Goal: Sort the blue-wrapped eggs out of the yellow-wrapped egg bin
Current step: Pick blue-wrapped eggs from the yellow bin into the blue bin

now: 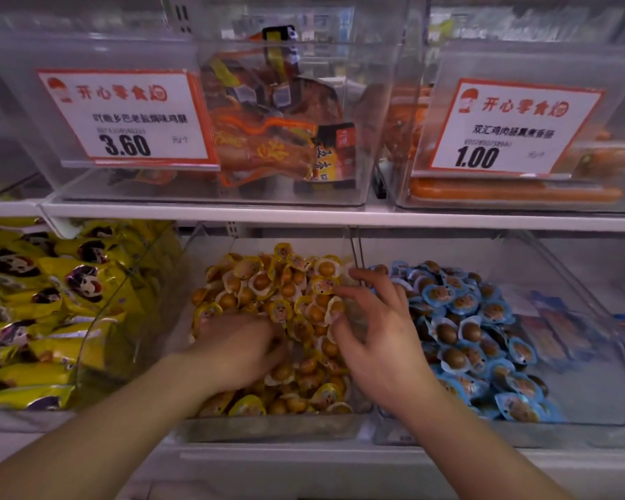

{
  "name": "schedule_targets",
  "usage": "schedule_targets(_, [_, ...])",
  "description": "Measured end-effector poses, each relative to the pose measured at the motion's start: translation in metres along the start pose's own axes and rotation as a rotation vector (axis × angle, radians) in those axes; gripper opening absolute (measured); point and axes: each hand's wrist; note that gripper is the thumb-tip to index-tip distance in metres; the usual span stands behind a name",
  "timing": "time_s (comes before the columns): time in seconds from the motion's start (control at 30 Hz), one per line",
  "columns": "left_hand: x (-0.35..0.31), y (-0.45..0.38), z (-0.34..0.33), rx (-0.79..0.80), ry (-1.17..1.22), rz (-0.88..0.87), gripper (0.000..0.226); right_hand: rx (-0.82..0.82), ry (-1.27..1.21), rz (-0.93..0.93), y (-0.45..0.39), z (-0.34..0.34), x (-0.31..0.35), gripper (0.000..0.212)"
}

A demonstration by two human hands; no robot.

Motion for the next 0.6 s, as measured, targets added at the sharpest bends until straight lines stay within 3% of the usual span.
schedule_targets(0.1, [-0.018, -0.016, -0.010, -0.036, -0.183, 0.045, 0.041, -0.002, 0.007, 0.004, 0.000, -0.001, -0.001, 0.032])
schedule_targets(0.23, [-0.024, -0.025, -0.009, 0.015, -0.309, 0.102, 0.057, -0.004, -0.001, 0.002, 0.001, -0.001, -0.002, 0.031])
schedule_targets(0.33, [-0.025, -0.027, -0.011, 0.035, -0.324, 0.118, 0.057, -0.005, -0.004, 0.002, 0.001, -0.001, -0.003, 0.029])
schedule_targets(0.53, [-0.022, -0.019, -0.010, -0.015, -0.186, 0.104, 0.049, 0.017, -0.004, 0.009, 0.002, 0.003, -0.005, 0.031])
schedule_targets(0.6, [-0.017, -0.011, 0.000, -0.136, 0.062, 0.118, 0.039, 0.016, -0.036, 0.007, 0.001, 0.004, -0.004, 0.033])
Point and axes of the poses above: each hand's wrist, its own y-axis away from the middle knuckle, its own z-axis out of the back of the hand, x = y × z
